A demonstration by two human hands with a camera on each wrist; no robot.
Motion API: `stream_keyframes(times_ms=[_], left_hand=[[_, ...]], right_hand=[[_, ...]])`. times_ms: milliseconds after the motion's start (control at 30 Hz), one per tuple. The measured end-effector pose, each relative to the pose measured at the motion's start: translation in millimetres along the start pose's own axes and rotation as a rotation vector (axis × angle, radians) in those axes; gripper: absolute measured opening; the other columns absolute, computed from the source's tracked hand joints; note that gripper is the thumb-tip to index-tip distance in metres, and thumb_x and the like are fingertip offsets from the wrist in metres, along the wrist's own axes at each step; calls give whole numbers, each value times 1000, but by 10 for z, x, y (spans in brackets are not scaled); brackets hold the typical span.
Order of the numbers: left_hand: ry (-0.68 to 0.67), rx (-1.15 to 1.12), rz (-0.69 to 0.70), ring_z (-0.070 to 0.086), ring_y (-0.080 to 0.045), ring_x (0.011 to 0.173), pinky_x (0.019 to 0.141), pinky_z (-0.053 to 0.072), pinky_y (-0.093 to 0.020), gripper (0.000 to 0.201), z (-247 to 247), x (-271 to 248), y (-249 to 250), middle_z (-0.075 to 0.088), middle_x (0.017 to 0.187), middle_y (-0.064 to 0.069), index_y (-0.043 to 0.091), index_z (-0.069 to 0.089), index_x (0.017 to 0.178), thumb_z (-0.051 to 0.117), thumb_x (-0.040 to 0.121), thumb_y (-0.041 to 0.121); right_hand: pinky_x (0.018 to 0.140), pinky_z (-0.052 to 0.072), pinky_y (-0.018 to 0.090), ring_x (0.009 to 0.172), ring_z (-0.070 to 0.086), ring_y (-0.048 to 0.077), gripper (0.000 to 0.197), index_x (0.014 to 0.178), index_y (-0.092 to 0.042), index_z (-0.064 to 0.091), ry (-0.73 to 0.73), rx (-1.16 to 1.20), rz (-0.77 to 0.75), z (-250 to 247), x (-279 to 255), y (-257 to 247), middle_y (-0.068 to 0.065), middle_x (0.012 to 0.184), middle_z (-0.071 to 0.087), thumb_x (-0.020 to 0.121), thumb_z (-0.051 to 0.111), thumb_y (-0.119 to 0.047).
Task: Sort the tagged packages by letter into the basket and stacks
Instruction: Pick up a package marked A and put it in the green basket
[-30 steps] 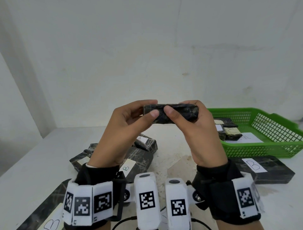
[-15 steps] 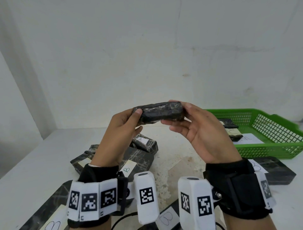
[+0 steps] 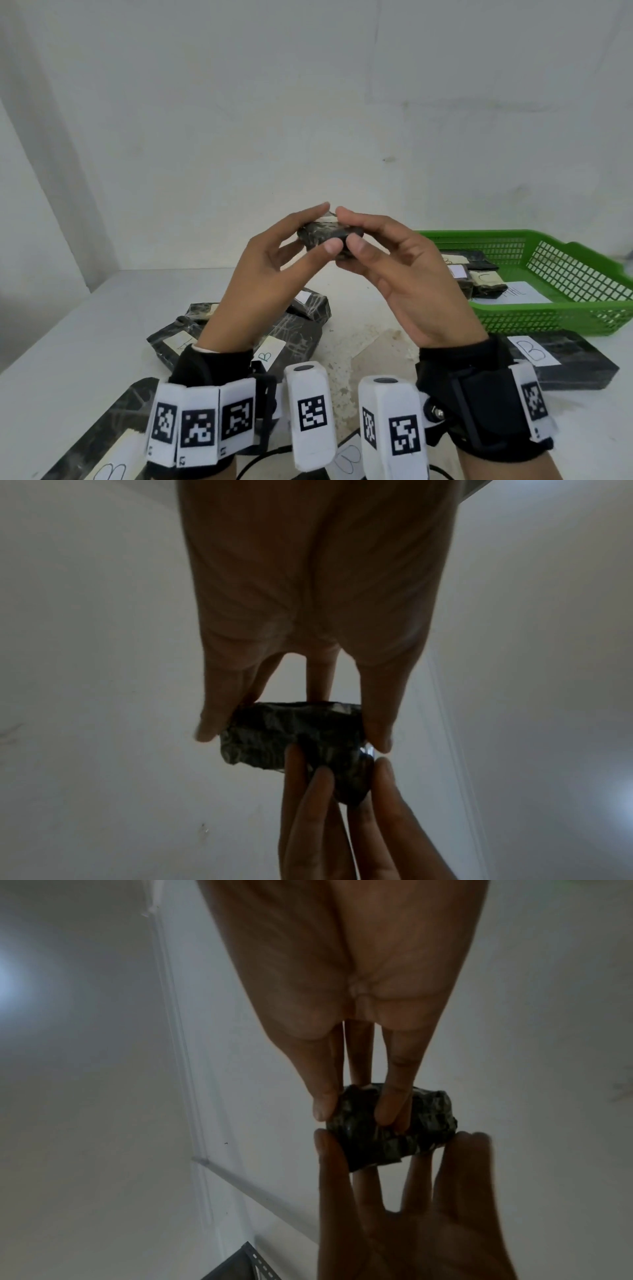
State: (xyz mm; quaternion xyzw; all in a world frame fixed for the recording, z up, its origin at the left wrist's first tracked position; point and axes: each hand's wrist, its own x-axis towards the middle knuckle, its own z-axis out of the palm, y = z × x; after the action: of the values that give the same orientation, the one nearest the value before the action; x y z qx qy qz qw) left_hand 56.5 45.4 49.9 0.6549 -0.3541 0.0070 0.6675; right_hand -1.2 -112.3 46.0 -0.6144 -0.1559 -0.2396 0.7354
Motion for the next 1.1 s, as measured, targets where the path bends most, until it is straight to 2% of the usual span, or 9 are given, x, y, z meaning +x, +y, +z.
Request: stream_keyframes(times_ms=[100,233,333,500,700,767,900,1000,1100], left_hand=[[21,-52,9,69,-10,107,100,51,-30,48,10,-4,12,74,115,5,20,66,124,70,78,31],[38,-73,7,73,-14,99,98,54,-39,38,7,1,-8,77,105,1,16,71,115,77,82,31],[23,-92,-1,72,-18,103,95,56,-37,36,-2,9,-55,76,106,-1,18,72,115,71,82,33],[-5,-105,16,70,-20,108,93,56,-32,39,5,25,-66,76,107,-6,11,71,118,61,87,32],[-59,-154,-6,70,-23,109,93,56,-30,36,15,28,-81,76,107,-8,10,71,117,57,91,31],[-48,-139,0,70,-25,107,93,56,-31,32,12,31,-90,76,104,-8,10,73,114,58,93,30],[-13,-148,-9,66,-41,106,94,56,-41,30,21,49,-122,74,101,-21,12,76,106,59,90,31],[-21,-152,-17,68,-33,108,94,56,-34,33,22,42,-92,76,102,-13,11,75,109,60,88,32],[-65,-149,-14,69,-27,108,96,55,-32,34,3,21,-52,77,103,-7,13,74,110,59,90,35]], right_hand=[[80,55,25,94,71,18,30,109,-8,68,3,-58,-29,-3,-2,14,4,114,72,80,65,-16],[76,55,25,91,71,32,23,101,-4,70,62,-121,-96,23,-10,13,13,102,74,81,66,-16],[75,55,25,85,71,24,21,97,-4,71,89,-141,-131,47,-11,-3,13,97,75,80,66,-16],[78,53,24,88,70,17,29,98,-2,71,99,-89,-94,87,-3,2,8,95,75,82,66,-26],[76,54,26,82,71,20,27,95,-1,72,183,-207,-173,96,-2,12,11,88,75,85,63,-25],[75,55,26,77,70,16,27,93,-2,73,208,-234,-176,109,0,26,9,85,75,85,63,-26],[75,54,27,76,70,14,30,92,-4,73,210,-232,-129,134,3,62,6,83,75,84,63,-32],[75,52,24,79,69,13,34,90,-5,72,178,-196,-80,137,1,46,4,85,75,79,66,-37],[73,51,22,75,67,14,32,90,-3,72,196,-179,-97,113,-4,11,7,84,74,78,68,-32]])
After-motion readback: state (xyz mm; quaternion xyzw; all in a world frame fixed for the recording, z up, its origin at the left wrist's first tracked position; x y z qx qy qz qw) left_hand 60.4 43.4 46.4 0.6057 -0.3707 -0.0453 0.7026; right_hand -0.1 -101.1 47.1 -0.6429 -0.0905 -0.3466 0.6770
